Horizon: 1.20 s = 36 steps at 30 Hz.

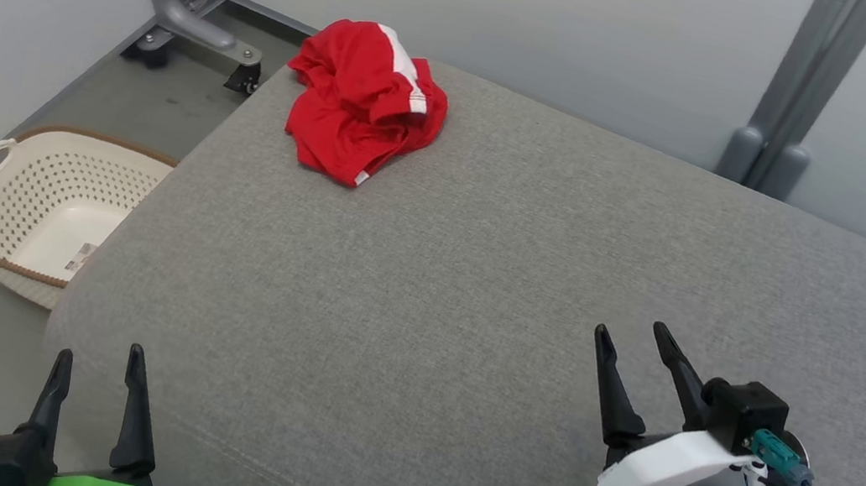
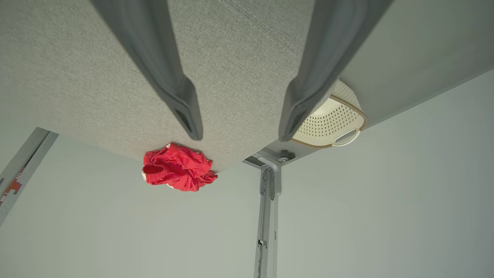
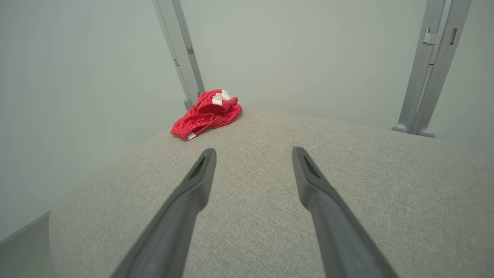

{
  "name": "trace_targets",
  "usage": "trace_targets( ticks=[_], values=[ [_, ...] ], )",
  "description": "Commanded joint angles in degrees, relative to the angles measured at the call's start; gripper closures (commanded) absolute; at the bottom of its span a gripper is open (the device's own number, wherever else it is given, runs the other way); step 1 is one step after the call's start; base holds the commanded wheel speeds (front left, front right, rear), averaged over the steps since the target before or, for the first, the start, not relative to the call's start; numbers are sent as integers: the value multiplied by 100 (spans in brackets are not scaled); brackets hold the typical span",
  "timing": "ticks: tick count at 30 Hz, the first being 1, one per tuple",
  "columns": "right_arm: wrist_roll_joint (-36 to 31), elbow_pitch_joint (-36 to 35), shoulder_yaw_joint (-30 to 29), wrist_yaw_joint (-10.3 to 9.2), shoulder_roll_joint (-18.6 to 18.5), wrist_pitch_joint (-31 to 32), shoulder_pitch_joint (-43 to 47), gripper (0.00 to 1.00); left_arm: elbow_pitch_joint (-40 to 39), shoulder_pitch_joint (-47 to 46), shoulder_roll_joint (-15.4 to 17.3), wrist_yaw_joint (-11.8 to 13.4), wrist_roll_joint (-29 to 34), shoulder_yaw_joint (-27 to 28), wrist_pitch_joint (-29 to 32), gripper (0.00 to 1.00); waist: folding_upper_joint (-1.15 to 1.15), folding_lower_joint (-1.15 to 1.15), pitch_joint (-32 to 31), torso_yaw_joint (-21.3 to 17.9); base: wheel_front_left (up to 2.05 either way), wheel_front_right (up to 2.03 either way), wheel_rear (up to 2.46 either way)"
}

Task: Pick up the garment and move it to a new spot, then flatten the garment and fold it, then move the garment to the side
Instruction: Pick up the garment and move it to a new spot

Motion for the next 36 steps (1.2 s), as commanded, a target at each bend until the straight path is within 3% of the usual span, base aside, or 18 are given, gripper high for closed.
trace_targets(
  ticks=[1, 10, 14, 20, 26, 31, 36],
  values=[
    [-29, -2, 24, -9, -19, 25, -89, 0, -47, 95, 17, 29, -20, 15, -3, 0, 0, 0, 119, 233, 0, 0, 0],
    [-318, -170, -74, -9, -22, 90, -371, 0, -167, 26, -7, 67, -105, 39, -3, 0, 0, 0, 393, 267, 0, 0, 0],
    [-638, -473, -259, -9, -22, 248, -611, 0, -303, -308, 150, 76, -43, 203, -3, 0, 0, 0, 730, 92, 0, 0, 0],
    [-1081, -1082, -493, -9, -24, 603, -985, 0, -533, -1436, 738, -66, 92, 336, 165, 0, 0, 0, 1499, -309, 0, 0, 0],
    [-1405, -1718, -540, -9, -87, 979, -1251, 0, -448, -3092, 1383, -328, -16, 360, 787, 0, 0, 0, 2310, -803, 0, 0, 0],
    [-1523, -2283, -662, -9, -243, 1234, -1332, 0, 221, -4365, 1831, -511, -197, 278, 1232, 0, 0, 0, 2929, -1247, 0, 0, 0],
    [-1578, -2824, -859, -9, -351, 1406, -1257, 0, 1180, -5224, 2047, -638, -344, -20, 1532, 0, 0, 0, 3398, -1621, 0, 0, 0]
  ],
)
